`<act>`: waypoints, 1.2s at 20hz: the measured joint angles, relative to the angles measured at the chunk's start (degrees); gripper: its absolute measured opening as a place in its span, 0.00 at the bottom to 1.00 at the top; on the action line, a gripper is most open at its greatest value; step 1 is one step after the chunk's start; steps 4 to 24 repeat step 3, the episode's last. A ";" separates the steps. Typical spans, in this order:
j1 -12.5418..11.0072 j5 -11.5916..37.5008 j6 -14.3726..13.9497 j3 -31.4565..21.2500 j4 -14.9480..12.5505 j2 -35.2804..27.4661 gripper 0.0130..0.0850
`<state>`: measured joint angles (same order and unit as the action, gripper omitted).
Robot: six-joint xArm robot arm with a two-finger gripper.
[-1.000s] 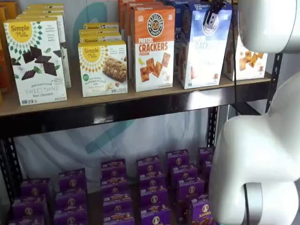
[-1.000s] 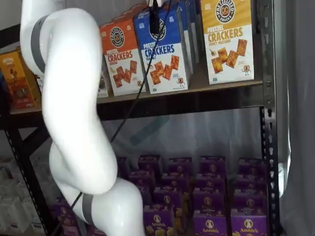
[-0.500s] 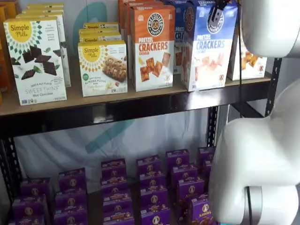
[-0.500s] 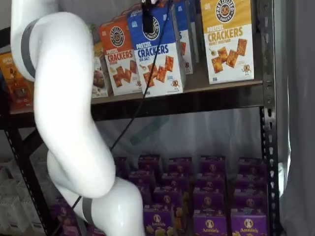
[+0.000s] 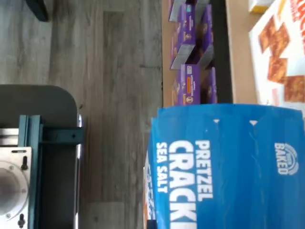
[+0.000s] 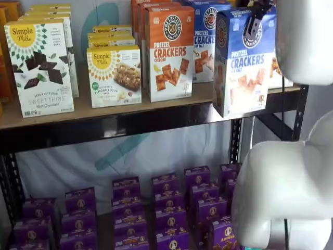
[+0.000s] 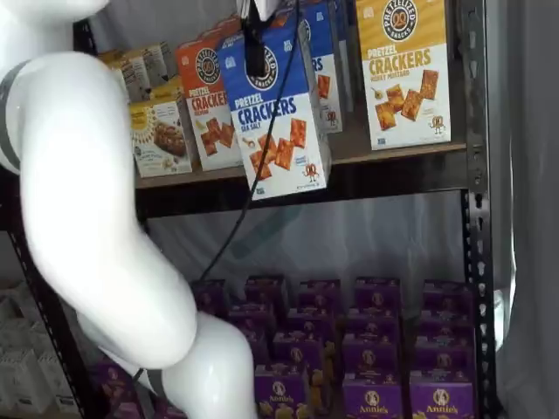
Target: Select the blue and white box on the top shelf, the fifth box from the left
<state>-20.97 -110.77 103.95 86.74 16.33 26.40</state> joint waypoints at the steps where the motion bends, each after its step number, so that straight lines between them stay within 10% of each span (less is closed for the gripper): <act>1: -0.22 -0.19 0.37 -0.88 -0.32 0.78 0.61; 24: -0.83 -0.53 1.08 -2.42 -0.54 2.14 0.61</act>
